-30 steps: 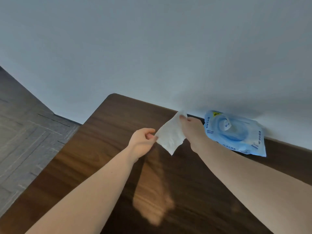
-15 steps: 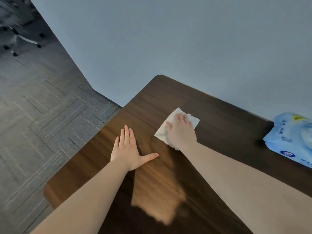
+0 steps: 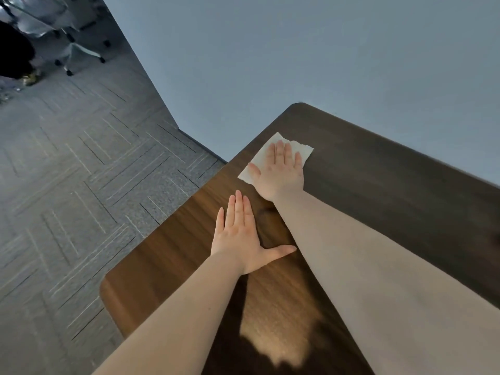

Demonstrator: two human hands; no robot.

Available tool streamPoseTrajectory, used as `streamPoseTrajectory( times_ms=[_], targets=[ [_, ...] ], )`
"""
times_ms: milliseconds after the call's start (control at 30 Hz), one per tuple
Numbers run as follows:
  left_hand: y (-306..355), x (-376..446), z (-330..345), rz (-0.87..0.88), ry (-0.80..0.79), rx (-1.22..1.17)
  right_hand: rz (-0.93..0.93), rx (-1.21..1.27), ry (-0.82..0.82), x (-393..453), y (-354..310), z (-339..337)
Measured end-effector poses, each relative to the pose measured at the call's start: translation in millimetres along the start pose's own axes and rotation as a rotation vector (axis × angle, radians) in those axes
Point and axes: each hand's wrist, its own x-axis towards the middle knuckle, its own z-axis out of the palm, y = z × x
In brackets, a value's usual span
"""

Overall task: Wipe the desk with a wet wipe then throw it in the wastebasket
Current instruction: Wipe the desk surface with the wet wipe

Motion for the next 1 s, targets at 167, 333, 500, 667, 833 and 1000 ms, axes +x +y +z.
streamPoseTrajectory(
  times_ms=[167, 333, 500, 667, 833, 1000],
  targets=[
    [-0.4, -1.5, 0.3, -0.002, 0.006, 0.015, 0.01, 0.053, -0.009, -31.1, 25.8, 1.5],
    [15.9, -7.6, -7.2, 0.165, 0.048, 0.148, 0.145, 0.08, -0.025, -99.1, 93.3, -0.1],
    [99.6, -18.4, -9.6, 0.379, 0.046, 0.197, 0.389, 0.056, -0.074, -203.5, 190.9, -0.3],
    [210.2, -45.9, 4.3, 0.659, -0.055, 0.243, 0.657, 0.047, -0.103, -313.8, 304.1, -1.5],
    [309.8, -91.3, 41.1, 0.886, -0.15, 0.315, 0.896, 0.153, -0.084, -405.4, 392.7, -6.5],
    [393.9, -132.0, 74.1, 1.032, -0.177, 0.375, 1.035, 0.185, -0.007, -461.7, 462.6, -1.2]
  ],
)
